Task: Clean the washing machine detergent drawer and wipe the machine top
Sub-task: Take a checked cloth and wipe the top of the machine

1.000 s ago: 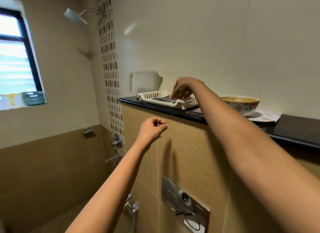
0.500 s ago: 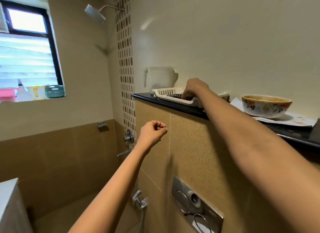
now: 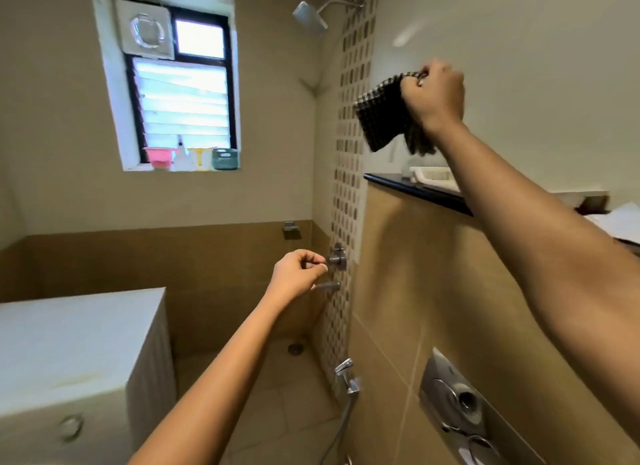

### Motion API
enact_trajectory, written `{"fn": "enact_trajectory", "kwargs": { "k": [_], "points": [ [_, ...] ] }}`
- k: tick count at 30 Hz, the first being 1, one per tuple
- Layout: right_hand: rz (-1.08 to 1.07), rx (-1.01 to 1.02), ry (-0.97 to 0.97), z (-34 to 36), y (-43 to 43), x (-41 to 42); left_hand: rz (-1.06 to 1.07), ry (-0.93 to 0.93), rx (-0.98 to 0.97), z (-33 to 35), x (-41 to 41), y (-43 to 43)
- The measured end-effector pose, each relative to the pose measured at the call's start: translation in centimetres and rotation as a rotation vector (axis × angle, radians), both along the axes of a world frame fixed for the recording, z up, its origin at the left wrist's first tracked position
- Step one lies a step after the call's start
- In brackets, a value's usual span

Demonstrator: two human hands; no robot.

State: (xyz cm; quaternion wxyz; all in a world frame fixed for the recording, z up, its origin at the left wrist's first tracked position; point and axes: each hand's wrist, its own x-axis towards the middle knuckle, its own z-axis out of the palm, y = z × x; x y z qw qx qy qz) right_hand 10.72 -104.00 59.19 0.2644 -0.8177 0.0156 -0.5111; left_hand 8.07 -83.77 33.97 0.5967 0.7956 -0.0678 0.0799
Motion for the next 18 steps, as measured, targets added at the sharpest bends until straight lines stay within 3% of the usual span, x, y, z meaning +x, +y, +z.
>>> {"fn": "enact_trajectory", "kwargs": {
  "k": [3,5,10,13,18],
  "points": [
    [0.313,-0.025,0.192,-2.1,7.4,-0.3,0.086,0.071,-0.072,-1.8,-1.6,4.7],
    [0.58,0.094,0.416,-4.9,12.8,-0.9,0.141,0.115,-0.14,-3.1,-3.5,8.5],
    [1.125,0.329,1.152,-12.3,24.8,-4.0,0.146,0.301,-0.661,-8.2,-10.5,18.3],
    [1.356,0.55,1.333,-17.0,31.4,-6.4,0.129,0.307,-0.929,-11.3,-15.0,24.0],
    [1.502,0.933,1.552,-25.6,42.4,-10.9,0.193,0.21,-1.302,-13.9,-22.1,33.4]
  ]
}}
